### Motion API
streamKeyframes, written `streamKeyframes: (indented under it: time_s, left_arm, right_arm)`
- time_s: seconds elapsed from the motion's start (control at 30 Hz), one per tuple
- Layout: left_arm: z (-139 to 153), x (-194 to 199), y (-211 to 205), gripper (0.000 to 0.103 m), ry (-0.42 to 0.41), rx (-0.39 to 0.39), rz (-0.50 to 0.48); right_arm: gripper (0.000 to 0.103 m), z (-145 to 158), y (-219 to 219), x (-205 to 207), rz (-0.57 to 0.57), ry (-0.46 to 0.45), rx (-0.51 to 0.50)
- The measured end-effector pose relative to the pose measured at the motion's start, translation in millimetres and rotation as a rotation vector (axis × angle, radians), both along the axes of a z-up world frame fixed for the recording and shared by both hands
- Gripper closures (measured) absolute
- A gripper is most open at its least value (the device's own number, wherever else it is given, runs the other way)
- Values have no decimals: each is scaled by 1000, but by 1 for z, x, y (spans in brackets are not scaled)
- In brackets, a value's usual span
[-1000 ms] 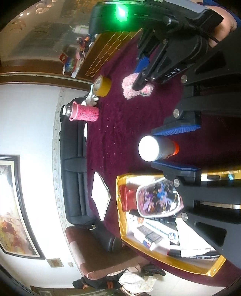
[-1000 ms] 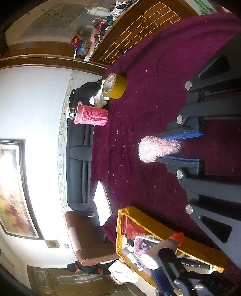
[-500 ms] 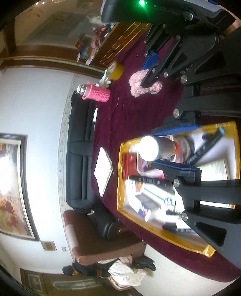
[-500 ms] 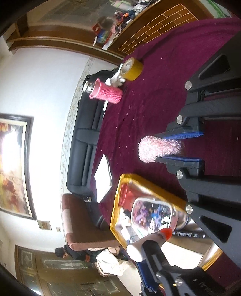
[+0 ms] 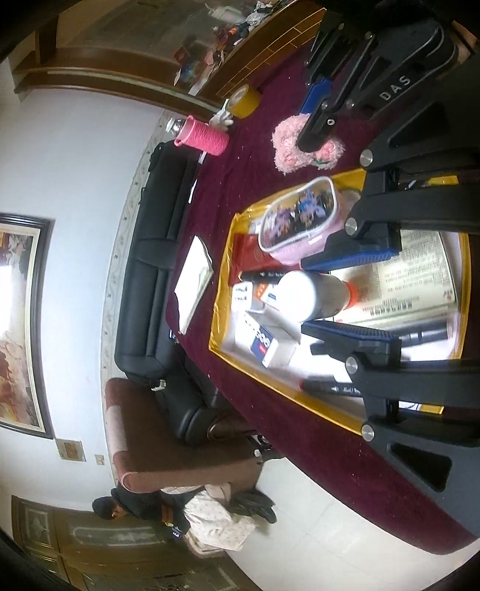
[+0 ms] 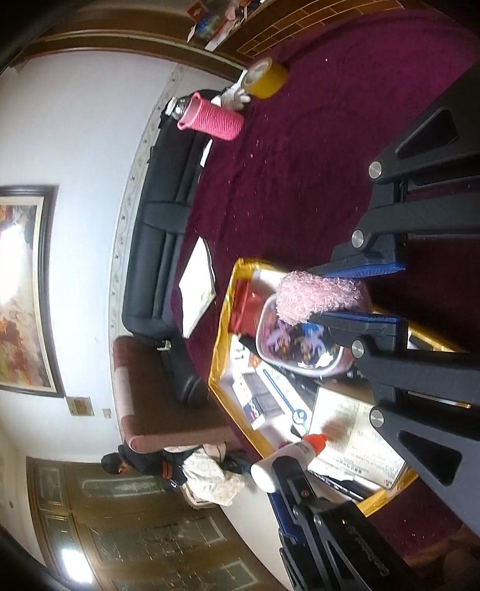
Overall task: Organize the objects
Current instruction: 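Carry the white bottle and pink pom-pom over the tray, then lower the white bottle into the tray and open the left gripper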
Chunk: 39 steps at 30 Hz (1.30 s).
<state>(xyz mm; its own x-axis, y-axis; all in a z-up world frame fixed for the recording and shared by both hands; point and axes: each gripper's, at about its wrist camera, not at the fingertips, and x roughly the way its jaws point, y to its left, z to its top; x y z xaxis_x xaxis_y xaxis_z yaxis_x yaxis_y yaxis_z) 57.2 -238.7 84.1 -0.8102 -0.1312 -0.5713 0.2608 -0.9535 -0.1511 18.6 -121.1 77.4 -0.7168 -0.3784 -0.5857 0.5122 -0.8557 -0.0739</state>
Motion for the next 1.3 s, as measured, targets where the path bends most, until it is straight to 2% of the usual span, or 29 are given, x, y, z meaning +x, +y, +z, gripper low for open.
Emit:
streamKeyframes:
  time_s: [0.33, 0.63, 1.3]
  left_arm:
    - [-4, -6, -17, 76, -11, 35, -15]
    - [-8, -34, -24, 76, -56, 57, -59]
    - [-22, -45, -30, 76, -94, 40, -30]
  right_arm:
    - [85, -13, -24, -1, 105, -117, -52]
    - [85, -26, -41, -9, 124, -159, -56]
    - [84, -35, -71, -24, 139, -130, 12]
